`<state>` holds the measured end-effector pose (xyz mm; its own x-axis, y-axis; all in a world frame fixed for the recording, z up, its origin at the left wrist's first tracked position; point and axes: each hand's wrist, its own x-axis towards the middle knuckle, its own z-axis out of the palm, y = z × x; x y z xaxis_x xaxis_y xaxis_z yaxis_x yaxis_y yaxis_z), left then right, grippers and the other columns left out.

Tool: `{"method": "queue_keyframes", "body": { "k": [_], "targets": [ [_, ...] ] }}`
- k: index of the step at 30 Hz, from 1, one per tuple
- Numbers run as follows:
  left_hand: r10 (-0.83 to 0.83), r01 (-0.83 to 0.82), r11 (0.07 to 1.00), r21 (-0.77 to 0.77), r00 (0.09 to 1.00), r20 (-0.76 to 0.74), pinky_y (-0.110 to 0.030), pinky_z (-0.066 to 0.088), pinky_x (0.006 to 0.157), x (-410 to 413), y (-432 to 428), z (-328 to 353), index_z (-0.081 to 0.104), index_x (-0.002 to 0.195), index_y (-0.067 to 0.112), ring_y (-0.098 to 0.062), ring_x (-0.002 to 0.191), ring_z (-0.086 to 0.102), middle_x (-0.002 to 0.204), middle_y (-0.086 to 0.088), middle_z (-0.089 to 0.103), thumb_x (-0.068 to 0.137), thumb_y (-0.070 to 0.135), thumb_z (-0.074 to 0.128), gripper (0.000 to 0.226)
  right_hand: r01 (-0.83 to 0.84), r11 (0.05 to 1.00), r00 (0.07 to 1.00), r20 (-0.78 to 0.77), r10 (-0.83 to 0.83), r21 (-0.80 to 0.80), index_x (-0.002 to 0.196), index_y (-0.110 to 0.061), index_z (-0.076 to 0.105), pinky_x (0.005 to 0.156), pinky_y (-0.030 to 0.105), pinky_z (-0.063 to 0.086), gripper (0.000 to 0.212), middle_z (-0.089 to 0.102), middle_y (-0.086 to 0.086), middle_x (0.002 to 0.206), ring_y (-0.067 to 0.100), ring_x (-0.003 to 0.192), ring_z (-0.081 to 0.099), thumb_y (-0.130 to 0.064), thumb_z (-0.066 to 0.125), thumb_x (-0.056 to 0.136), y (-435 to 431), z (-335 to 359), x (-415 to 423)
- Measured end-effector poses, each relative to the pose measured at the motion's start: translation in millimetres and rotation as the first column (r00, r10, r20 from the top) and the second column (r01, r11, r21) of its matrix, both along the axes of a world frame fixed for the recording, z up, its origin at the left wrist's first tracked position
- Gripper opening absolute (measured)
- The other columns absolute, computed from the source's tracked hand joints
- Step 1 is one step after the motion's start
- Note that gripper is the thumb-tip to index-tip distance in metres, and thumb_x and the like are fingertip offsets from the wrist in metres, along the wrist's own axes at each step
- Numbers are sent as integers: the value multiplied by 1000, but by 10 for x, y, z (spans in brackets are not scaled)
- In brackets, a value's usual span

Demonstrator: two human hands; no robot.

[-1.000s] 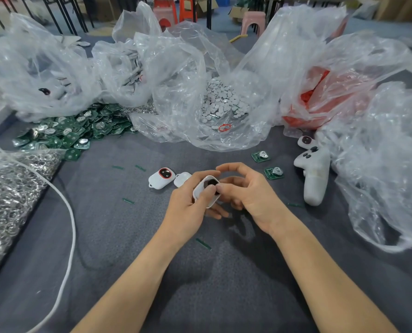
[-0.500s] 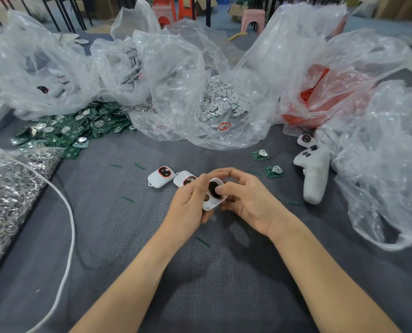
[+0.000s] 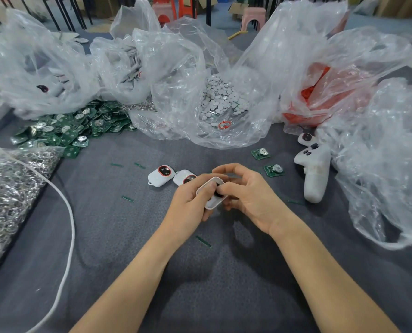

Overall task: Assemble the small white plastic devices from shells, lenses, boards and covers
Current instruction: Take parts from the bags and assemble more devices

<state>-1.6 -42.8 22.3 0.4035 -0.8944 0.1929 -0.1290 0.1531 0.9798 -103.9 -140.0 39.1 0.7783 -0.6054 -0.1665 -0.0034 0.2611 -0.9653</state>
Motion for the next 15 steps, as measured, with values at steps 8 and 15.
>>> {"method": "queue_keyframes", "body": {
  "k": [8, 15],
  "targets": [
    [32, -35, 998, 45, 998, 46, -18, 33, 37, 7, -8, -38, 64, 102, 17, -9, 42, 46, 61, -5, 53, 96, 24, 42, 23, 37, 999, 998, 46, -36, -17, 101, -11, 60, 64, 28, 55, 26, 67, 10, 79, 18, 69, 64, 9, 60, 84, -25, 15, -27],
    [74, -81, 994, 72, 992, 99, -21, 39, 41, -5, -9, -52, 59, 109, 24, -11, 40, 48, 53, -1, 55, 103, 11, 40, 24, 73, 994, 997, 27, -71, -83, 101, -13, 60, 69, 34, 56, 27, 67, 8, 74, 19, 69, 65, 8, 63, 83, -21, 1, -23]
  ]
}}
